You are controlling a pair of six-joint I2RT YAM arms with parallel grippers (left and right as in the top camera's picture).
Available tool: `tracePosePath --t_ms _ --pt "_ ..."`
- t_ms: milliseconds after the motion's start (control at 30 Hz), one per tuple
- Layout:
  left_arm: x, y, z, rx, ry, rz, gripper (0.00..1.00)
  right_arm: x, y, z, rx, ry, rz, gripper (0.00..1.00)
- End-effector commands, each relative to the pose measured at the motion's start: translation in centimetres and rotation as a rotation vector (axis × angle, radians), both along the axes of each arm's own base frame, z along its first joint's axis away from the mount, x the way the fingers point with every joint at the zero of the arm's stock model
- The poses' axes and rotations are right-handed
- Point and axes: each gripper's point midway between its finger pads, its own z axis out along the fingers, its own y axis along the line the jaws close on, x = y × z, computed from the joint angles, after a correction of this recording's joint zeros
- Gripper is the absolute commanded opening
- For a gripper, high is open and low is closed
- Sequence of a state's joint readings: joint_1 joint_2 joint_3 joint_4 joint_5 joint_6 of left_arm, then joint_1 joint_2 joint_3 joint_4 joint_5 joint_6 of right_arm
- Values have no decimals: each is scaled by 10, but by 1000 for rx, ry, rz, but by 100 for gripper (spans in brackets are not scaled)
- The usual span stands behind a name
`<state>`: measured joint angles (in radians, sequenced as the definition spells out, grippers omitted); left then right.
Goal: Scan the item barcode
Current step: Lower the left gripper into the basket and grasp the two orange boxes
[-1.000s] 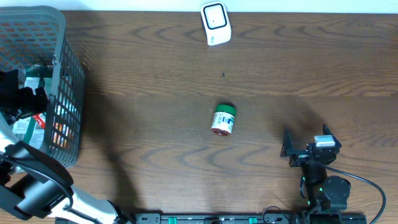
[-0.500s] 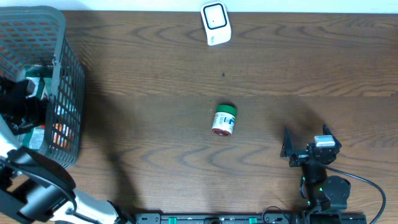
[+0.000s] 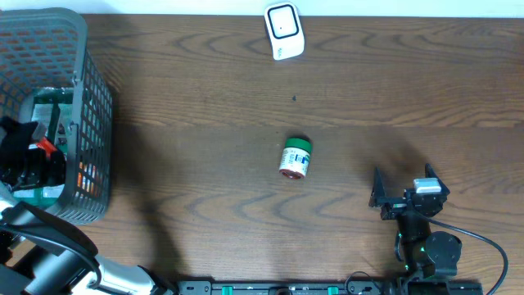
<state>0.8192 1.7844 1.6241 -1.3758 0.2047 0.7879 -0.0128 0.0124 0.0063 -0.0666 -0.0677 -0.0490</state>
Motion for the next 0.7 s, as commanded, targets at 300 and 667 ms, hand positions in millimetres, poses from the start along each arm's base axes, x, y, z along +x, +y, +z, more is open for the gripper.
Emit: tracePosePath --t_ms 300,667 --pt "8 0 -27 4 -50 -52 95 0 -2 0 -12 -1 -7 99" --pt "20 -3 -30 -12 -107 -79 95 0 -2 0 -12 -2 -7 99"
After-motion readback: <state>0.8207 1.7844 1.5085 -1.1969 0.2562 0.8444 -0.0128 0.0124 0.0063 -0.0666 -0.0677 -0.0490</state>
